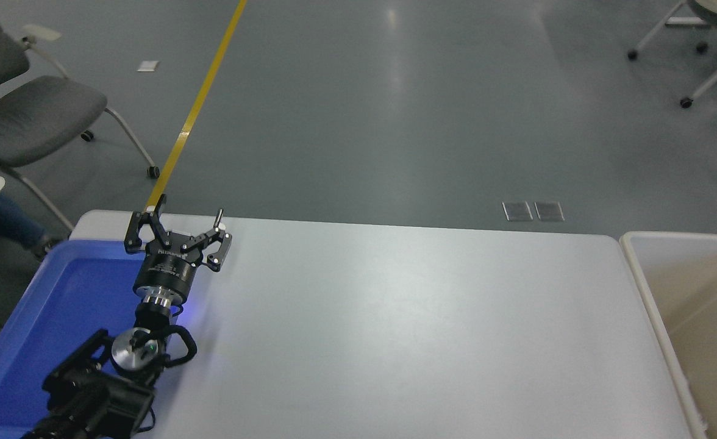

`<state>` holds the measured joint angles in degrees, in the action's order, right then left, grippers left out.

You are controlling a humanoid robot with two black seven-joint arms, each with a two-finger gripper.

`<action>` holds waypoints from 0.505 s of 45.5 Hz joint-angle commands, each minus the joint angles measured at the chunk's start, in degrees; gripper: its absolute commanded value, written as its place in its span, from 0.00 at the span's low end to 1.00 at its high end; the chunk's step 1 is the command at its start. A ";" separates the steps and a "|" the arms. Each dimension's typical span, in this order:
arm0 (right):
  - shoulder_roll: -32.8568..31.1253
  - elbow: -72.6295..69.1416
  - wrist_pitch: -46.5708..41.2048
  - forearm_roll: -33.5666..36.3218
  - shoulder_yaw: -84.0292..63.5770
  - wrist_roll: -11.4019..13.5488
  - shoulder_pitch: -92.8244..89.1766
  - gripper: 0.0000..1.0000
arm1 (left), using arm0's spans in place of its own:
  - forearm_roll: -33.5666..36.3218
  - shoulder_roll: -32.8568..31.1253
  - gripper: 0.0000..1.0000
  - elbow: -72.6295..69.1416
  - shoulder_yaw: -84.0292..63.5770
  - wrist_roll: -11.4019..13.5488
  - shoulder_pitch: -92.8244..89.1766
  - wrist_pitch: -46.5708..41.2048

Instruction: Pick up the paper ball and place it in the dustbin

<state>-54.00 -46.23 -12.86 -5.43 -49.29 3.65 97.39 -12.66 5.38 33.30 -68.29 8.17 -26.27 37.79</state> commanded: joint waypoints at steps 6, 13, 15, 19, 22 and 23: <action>16.45 49.02 5.39 3.76 46.63 0.48 -44.73 0.00 | 0.00 -0.02 0.99 0.01 0.00 0.00 -0.01 0.01; 22.44 52.91 10.56 5.77 54.81 0.83 -47.54 0.00 | 0.00 -0.02 0.99 0.01 0.00 0.00 -0.01 0.01; 22.71 52.74 12.15 7.09 58.58 1.27 -48.86 0.00 | 0.00 -0.02 0.99 0.01 0.00 0.00 -0.01 0.01; 24.55 52.56 12.60 7.54 63.60 2.59 -51.68 0.00 | 0.00 -0.02 0.99 0.01 0.00 0.00 -0.01 0.01; 25.87 52.56 12.60 7.71 65.02 2.59 -54.05 0.00 | 0.00 -0.02 0.99 0.01 0.00 0.00 -0.01 0.01; 26.05 52.56 12.60 7.71 65.19 2.59 -54.49 0.00 | 0.00 -0.02 0.99 0.01 0.00 0.00 -0.01 0.01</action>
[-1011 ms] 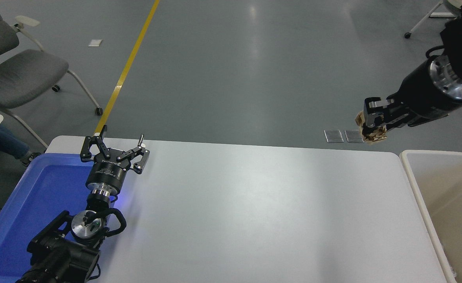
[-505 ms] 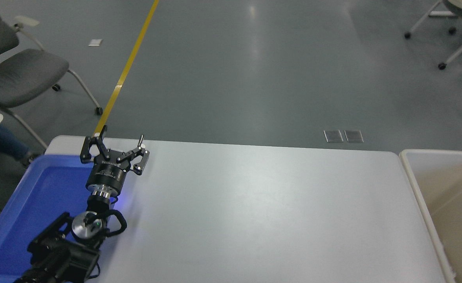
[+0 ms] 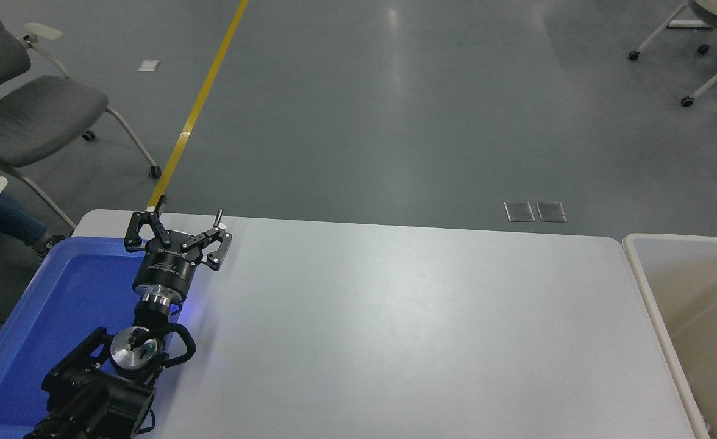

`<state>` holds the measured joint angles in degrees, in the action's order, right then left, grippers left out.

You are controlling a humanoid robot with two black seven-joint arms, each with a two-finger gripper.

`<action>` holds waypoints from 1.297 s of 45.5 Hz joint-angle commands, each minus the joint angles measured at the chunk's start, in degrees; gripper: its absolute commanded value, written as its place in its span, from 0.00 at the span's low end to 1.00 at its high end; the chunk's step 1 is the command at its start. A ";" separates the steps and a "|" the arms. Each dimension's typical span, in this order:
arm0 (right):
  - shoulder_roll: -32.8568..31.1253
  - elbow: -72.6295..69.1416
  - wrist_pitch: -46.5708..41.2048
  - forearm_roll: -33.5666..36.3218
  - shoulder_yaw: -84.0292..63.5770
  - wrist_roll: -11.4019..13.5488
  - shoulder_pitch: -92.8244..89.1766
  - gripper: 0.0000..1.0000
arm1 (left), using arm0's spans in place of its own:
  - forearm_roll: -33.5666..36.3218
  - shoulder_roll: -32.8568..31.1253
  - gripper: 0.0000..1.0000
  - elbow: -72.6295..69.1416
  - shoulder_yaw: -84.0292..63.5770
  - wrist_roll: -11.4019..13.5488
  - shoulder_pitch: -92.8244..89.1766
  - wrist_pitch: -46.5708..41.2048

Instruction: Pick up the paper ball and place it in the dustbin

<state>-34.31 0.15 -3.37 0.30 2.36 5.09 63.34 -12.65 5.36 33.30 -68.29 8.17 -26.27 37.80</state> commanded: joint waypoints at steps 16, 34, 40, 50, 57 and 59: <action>7.42 6.26 3.64 2.42 14.43 1.15 -21.86 0.00 | 0.00 0.00 0.99 0.01 0.00 0.00 -0.01 -0.01; 8.65 6.26 3.99 2.42 14.43 1.06 -22.30 0.00 | 0.00 0.00 0.99 0.01 0.00 0.00 -0.01 -0.01; 9.70 6.26 4.25 2.42 14.34 0.98 -22.56 0.00 | 0.00 0.00 0.99 0.01 0.00 0.00 -0.01 -0.01; 11.28 6.26 4.43 2.33 14.34 0.80 -23.62 0.00 | 0.00 0.00 0.99 0.01 0.00 0.00 -0.01 -0.01; 11.73 6.26 5.13 2.42 14.34 0.71 -24.67 0.00 | 0.00 0.00 0.99 0.01 0.00 0.00 -0.01 -0.01; 11.99 6.26 5.22 2.42 14.34 0.71 -24.93 0.00 | 0.00 0.00 0.99 0.01 0.00 0.00 -0.01 -0.01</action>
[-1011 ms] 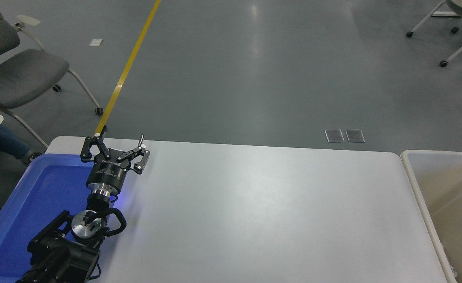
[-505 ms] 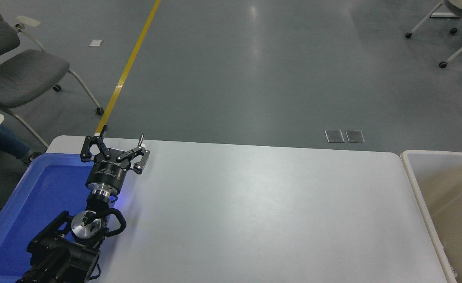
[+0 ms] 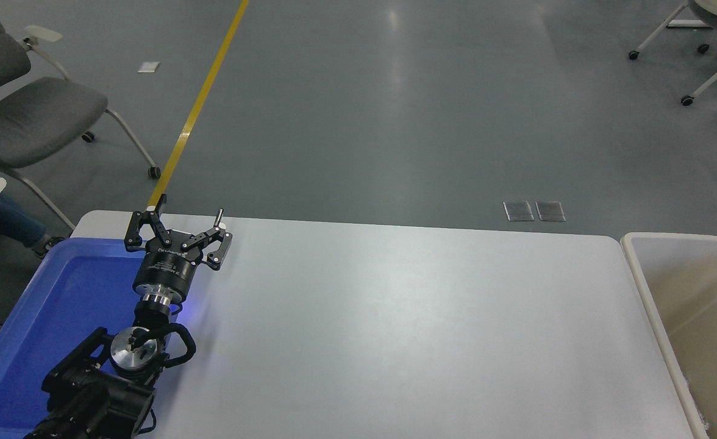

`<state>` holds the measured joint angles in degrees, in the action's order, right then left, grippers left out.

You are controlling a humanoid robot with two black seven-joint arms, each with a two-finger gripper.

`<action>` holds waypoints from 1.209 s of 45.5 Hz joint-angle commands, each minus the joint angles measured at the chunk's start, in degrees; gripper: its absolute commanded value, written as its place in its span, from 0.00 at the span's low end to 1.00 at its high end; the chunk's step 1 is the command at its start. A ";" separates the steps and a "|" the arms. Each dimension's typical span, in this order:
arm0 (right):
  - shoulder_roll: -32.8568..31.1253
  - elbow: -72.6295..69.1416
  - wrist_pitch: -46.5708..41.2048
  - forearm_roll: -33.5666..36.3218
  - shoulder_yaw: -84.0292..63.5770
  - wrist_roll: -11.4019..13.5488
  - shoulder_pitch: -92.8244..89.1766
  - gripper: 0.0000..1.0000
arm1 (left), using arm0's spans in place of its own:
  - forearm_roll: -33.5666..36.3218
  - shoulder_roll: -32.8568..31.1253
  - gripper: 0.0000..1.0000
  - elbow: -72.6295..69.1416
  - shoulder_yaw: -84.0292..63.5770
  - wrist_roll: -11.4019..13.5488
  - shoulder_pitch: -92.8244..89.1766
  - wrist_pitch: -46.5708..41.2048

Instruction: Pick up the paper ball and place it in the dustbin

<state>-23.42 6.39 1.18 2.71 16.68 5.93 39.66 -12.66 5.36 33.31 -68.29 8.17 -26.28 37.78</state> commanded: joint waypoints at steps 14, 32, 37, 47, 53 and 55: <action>1.53 -0.06 0.67 0.02 0.11 -0.22 -3.27 0.00 | 0.00 0.00 0.99 0.00 0.00 0.00 0.00 0.02; 2.50 -0.06 0.76 0.02 0.11 -0.31 -4.41 0.28 | 0.00 0.00 0.99 0.00 0.00 0.00 0.00 0.02; 2.85 -0.06 0.67 0.02 0.11 -0.39 -4.77 0.51 | 0.00 0.00 0.99 0.00 0.00 0.00 0.00 0.02; 3.55 -0.06 0.23 0.02 0.11 -0.39 -5.03 1.00 | 0.00 0.00 0.99 0.00 0.00 0.00 0.00 0.02; 3.55 -0.06 0.23 0.02 0.11 -0.39 -5.12 1.00 | 0.00 0.00 0.99 0.00 0.00 0.00 0.00 -0.07; 3.55 -0.06 0.23 0.02 0.11 -0.39 -5.03 1.00 | 0.00 0.00 0.99 0.00 0.00 0.00 0.00 0.02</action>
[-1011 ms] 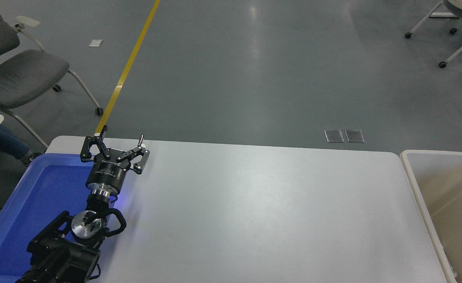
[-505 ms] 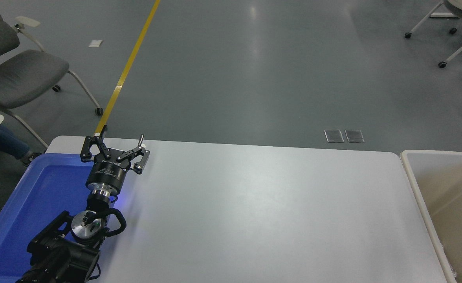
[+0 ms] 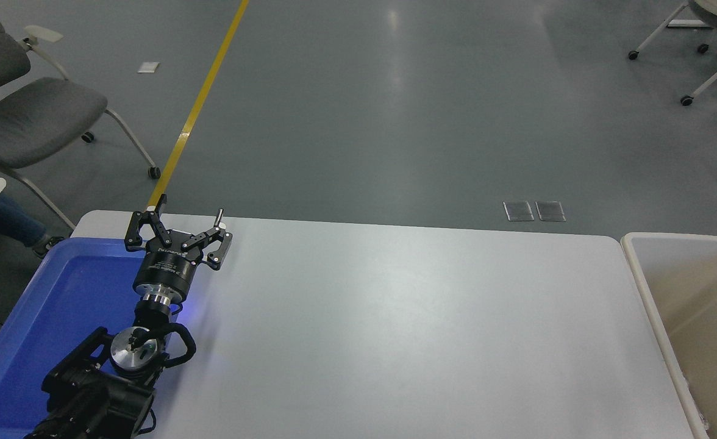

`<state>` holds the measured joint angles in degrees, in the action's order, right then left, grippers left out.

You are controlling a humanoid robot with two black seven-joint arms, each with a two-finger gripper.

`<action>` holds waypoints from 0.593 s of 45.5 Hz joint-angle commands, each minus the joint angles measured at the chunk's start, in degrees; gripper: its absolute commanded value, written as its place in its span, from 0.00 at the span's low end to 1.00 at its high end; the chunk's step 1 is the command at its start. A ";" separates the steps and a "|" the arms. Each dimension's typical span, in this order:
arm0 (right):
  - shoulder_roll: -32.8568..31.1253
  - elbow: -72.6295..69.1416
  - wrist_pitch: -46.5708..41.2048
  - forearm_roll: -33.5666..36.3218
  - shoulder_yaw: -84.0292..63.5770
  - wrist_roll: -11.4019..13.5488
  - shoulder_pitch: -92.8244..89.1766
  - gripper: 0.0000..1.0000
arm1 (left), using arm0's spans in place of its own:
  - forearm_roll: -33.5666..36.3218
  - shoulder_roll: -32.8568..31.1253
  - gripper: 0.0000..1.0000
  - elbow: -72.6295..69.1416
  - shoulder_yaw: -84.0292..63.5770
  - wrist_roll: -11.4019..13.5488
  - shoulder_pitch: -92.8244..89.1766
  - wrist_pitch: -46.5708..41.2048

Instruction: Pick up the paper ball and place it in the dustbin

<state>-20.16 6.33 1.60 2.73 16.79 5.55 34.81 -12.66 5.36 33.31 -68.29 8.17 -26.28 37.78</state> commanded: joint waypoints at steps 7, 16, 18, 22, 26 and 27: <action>0.30 0.00 -0.28 0.00 0.08 0.08 -0.18 1.00 | 0.00 0.00 0.99 0.00 0.00 0.00 0.00 0.02; 0.12 0.00 -0.28 0.00 0.00 0.08 0.52 1.00 | 0.00 0.00 0.99 0.00 0.00 0.00 0.00 0.02; -0.05 0.00 -0.28 0.00 -0.09 0.08 1.05 1.00 | 0.00 0.00 0.99 0.00 0.00 0.00 0.00 0.02; -0.14 0.09 -0.28 0.00 -0.35 0.08 3.24 1.00 | 0.00 0.00 0.99 0.00 0.00 0.00 0.00 0.02; -0.32 0.17 0.07 -0.09 -0.62 0.08 5.18 1.00 | 0.00 0.00 0.99 0.00 0.00 0.00 0.00 0.02; -0.32 0.18 0.07 -0.09 -0.71 0.08 5.70 1.00 | 0.00 0.00 0.99 0.00 0.00 0.00 0.00 0.02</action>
<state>-20.19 6.33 1.34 2.72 16.60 5.60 36.77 -12.65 5.36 33.31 -68.29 8.17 -26.28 37.78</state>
